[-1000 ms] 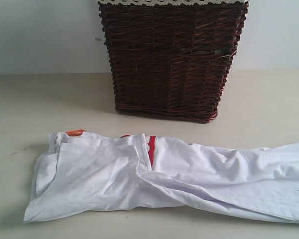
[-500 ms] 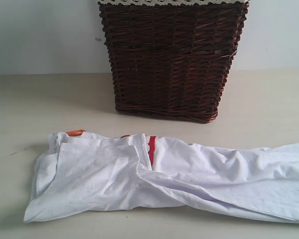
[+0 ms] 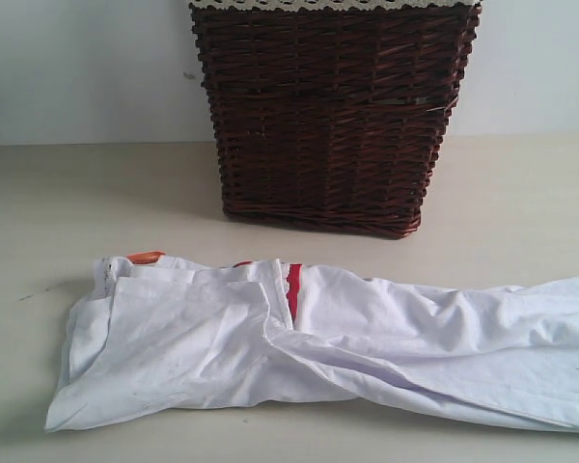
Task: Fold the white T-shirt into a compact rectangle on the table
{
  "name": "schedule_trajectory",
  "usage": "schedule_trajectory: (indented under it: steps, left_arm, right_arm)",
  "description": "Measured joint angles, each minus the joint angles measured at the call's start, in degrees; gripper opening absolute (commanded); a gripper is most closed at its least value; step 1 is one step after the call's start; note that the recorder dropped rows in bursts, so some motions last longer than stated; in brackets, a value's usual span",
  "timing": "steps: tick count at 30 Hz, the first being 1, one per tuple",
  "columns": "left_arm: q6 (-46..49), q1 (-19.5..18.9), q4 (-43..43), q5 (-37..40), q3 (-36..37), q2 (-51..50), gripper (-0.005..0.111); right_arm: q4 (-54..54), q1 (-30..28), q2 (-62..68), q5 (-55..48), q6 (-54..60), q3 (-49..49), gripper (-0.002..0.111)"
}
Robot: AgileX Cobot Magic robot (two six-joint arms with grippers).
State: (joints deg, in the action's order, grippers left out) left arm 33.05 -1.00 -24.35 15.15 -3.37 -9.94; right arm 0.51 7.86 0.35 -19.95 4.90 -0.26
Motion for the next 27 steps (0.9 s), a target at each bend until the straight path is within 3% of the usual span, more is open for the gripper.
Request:
schedule_trajectory:
  steps: [1,2,3,5,7,16,21,27]
  left_arm:
    - [0.1,1.3,1.8,-2.9,-1.6,-4.2,0.000]
    - [0.4,5.2,5.5,-11.9,-7.4,-18.1,0.000]
    - [0.5,6.7,5.8,-17.2,-15.6,-33.6,0.000]
    - [0.5,6.8,0.4,-18.1,-26.8,-53.4,0.000]
    - [0.5,6.4,-2.8,-17.9,-29.2,-59.9,0.000]
    - [1.0,5.7,-4.4,-16.8,-29.8,-64.5,0.000]
    - [1.0,5.7,-4.6,-16.7,-29.8,-73.5,0.000]
    - [1.0,6.3,-4.6,-12.3,-29.9,-77.4,0.000]
  right_arm:
    - [0.0,0.0,0.0,0.0,0.1,0.0,0.049]
    - [0.0,0.0,0.0,0.1,0.1,0.0,0.049]
    - [0.0,0.0,0.0,0.1,0.1,0.0,0.049]
    - [0.0,0.0,0.0,0.1,0.1,0.0,0.049]
    - [0.0,0.0,0.0,0.1,0.1,0.0,0.049]
    - [0.0,0.0,0.0,0.1,0.1,0.0,0.049]
    - [0.0,0.0,0.0,0.1,0.1,0.0,0.049]
    - [0.0,0.0,0.0,0.2,0.1,0.0,0.049]
